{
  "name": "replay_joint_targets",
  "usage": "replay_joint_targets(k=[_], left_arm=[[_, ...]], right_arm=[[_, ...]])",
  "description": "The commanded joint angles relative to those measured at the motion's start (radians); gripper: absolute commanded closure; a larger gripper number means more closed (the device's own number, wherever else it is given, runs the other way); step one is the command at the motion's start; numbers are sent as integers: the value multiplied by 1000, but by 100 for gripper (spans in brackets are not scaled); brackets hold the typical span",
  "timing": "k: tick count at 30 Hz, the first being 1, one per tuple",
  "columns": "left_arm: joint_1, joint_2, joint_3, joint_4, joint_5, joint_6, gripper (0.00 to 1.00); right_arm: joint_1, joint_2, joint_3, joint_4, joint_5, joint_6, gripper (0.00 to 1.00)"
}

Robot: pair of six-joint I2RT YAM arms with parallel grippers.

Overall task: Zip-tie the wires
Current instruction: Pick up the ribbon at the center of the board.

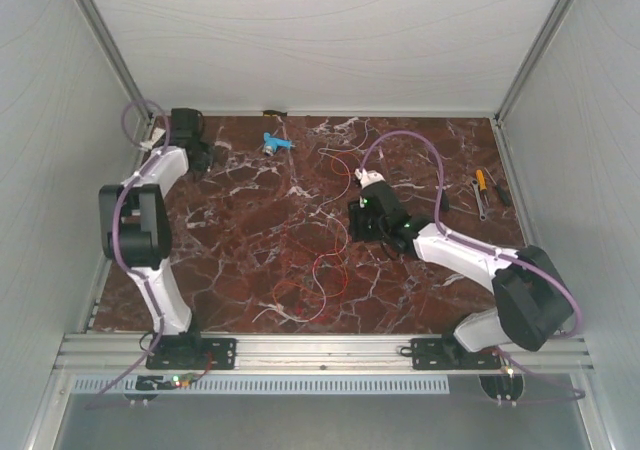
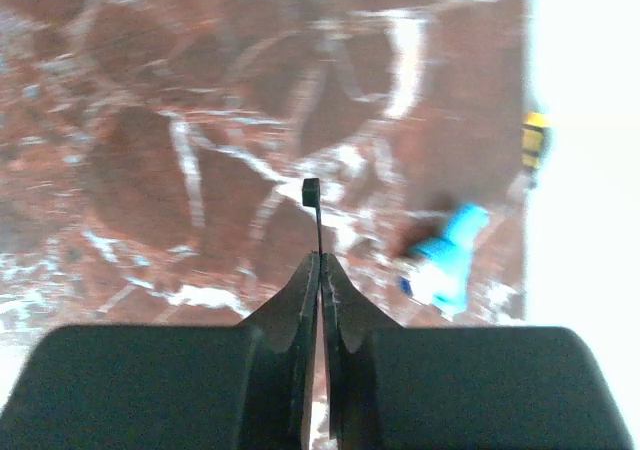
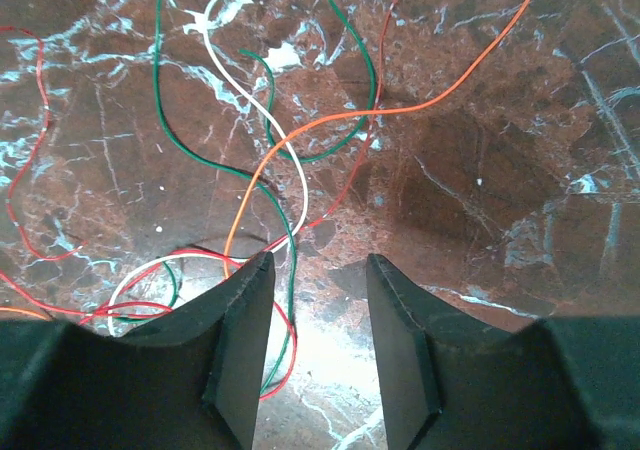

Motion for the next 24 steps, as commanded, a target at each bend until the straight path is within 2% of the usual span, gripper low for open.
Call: replay_joint_targets(k=[1,8,11,14,16,24], left_arm=[[5,-162,-29,263,46,101,100],[4,-388,-160,422,125,158,100],[5,-507,-255,550,205,153,100],[1,-619,-360,705,344,150,100],[-7,-675,-397,752,429,154,100],[-106,-887,-501,855,615,192,100]], right_arm=[[-3,-86,-3,32,-9,-24,60],[-3,-261,74,-24,-87,-49,51],[-3,-341,93,9,-174,-10,35],[-3,-406,93,100,-316,26,20],[-1,-424,119,135,-412,25,9],[-1,-329,323,79,-624,-14,5]])
